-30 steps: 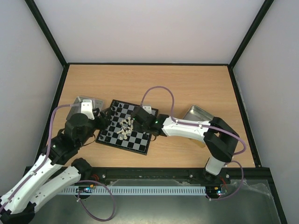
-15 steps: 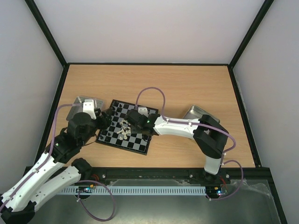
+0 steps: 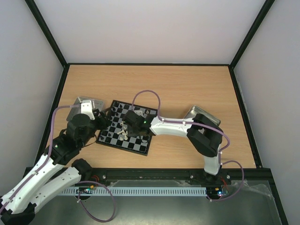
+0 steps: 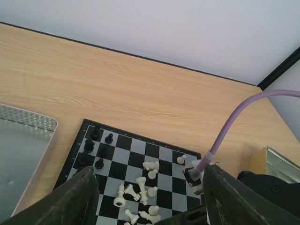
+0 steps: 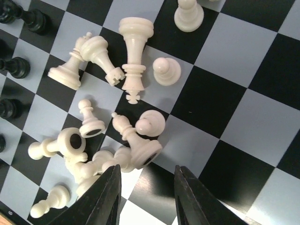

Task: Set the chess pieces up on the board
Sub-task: Pick up the chess piece from the chessboard.

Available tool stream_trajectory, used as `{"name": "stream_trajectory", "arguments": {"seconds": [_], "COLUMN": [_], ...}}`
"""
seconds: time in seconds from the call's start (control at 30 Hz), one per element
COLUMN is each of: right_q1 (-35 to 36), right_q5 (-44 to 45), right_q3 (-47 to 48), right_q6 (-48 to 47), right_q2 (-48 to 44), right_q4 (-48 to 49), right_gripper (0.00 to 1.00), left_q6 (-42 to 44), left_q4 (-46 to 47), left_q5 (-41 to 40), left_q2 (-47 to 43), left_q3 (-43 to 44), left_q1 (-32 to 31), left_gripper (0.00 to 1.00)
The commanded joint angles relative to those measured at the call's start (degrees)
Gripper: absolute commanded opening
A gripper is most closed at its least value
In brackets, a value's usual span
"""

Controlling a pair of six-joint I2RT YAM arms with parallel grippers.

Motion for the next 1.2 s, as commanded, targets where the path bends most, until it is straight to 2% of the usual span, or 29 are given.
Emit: {"name": "stream_trajectory", "arguments": {"seconds": [0.0,0.13,0.47,0.8,1.07,1.17], "right_q1": [1.02,1.98,2.58,2.71,2.68,2.69], "right_q5": [-0.37,0.96,5.53,7.58,9.66,10.35], "right_q3": [2.47,4.16,6.73,6.96,4.51,4.52], "right_q6": [-0.28,0.22,2.08,2.28,3.41,3.90], "right_q2": [1.00,1.66,4.06,4.05,0.49,0.93], "right_q4": [0.51,-0.28,-2.95,-3.40,-0.95,-1.61], "right_gripper": [0.31,0.31,0.14,0.15,0.13,0.18], "left_q6": [-0.96,-0.94,-1.10,-1.11,-1.23,-1.30], "left_q4": [0.33,0.28,-0.24,-0.52,-0.71,-0.78], "left_q5": [-1.47,-1.53,-2.44,-2.57,-2.57,-2.61], "left_q2": [-0.50,-0.33,-0.68,-0.65,-0.58,-0.67], "left_q3": [-1.02,-1.13,-1.04,-1.04,-0.98,-1.04], "left_q1": [0.32,0.32,0.32,0.32,0.32,0.32], "left_gripper": [0.63,0.63,0.63,0.63,0.63,0.63]}}
